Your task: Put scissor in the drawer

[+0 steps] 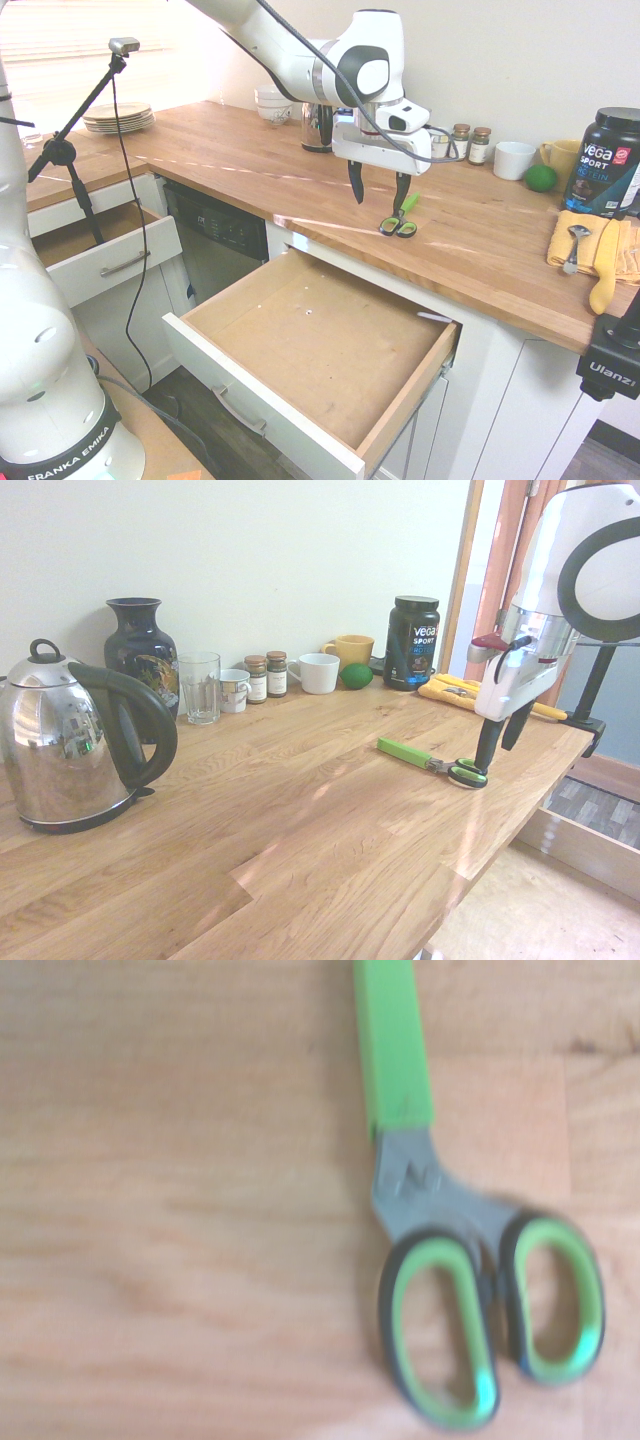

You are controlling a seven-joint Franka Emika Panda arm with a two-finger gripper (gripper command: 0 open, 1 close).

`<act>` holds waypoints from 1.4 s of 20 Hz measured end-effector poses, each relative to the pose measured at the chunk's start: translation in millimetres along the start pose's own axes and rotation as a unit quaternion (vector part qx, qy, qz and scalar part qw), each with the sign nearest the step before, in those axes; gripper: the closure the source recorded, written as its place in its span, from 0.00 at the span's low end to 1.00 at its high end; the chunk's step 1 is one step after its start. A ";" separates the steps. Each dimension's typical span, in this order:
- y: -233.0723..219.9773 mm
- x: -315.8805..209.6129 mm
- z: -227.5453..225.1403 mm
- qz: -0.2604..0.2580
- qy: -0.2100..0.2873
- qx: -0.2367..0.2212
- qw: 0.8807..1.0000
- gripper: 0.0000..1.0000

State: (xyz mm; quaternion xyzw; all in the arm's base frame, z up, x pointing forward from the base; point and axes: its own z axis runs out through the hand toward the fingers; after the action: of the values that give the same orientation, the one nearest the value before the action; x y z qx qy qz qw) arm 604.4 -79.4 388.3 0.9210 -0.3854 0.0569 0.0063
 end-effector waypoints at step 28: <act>-65.8 40.2 55.1 -0.066 -0.036 -0.010 0.997 0.00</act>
State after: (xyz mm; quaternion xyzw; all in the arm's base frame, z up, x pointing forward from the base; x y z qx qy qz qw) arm 684.7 -64.6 340.1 0.9458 -0.3243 0.0194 0.0055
